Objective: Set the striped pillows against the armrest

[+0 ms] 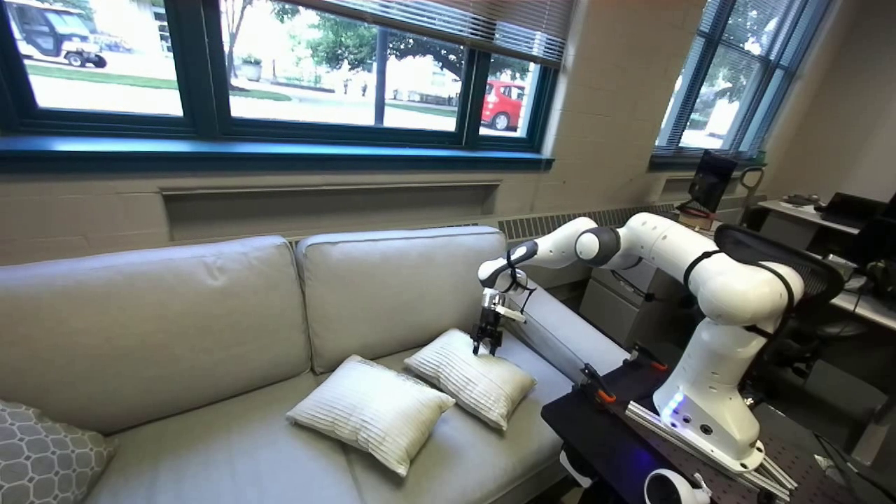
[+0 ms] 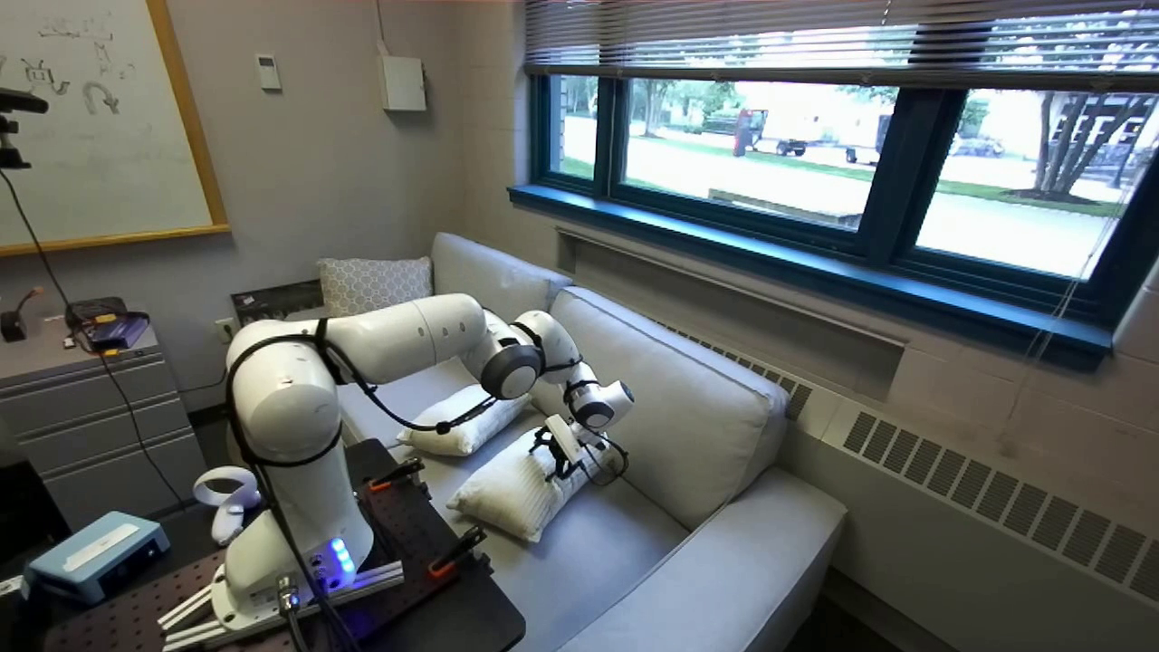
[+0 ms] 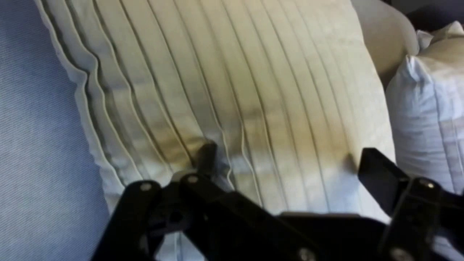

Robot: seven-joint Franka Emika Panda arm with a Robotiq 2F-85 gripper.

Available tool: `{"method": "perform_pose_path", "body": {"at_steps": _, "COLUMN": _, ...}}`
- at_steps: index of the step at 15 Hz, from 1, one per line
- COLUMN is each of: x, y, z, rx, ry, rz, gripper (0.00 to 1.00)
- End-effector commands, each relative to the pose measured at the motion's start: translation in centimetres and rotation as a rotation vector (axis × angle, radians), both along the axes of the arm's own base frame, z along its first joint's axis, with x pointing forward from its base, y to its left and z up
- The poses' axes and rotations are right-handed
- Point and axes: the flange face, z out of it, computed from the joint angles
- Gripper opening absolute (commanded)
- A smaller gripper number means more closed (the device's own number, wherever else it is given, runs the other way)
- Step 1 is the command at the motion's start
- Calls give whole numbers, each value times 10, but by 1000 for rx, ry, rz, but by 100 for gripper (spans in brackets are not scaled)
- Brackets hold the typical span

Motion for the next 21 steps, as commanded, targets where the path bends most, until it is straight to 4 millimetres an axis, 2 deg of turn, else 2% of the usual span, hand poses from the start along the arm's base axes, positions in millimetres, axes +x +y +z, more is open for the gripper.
{"method": "perform_pose_path", "body": {"at_steps": 1, "x": -14, "y": 12, "z": 0, "rx": 27, "ry": 75, "rz": 68, "gripper": 100}}
{"method": "perform_pose_path", "body": {"at_steps": 3, "x": -22, "y": 16, "z": 0, "rx": 27, "ry": 132, "rz": 77, "gripper": 100}}
{"method": "perform_pose_path", "body": {"at_steps": 7, "x": -19, "y": 17, "z": 4, "rx": 10, "ry": 149, "rz": 51, "gripper": 100}}
{"method": "perform_pose_path", "body": {"at_steps": 8, "x": -17, "y": 17, "z": 5, "rx": 1, "ry": 146, "rz": 40, "gripper": 83}}
{"method": "perform_pose_path", "body": {"at_steps": 15, "x": 2, "y": 6, "z": -5, "rx": -266, "ry": 63, "rz": -195, "gripper": 27}}
{"method": "perform_pose_path", "body": {"at_steps": 18, "x": 8, "y": 4, "z": -3, "rx": -361, "ry": 61, "rz": -289, "gripper": 9}}
{"method": "perform_pose_path", "body": {"at_steps": 21, "x": 17, "y": 10, "z": 5, "rx": -416, "ry": 58, "rz": -344, "gripper": 3}}
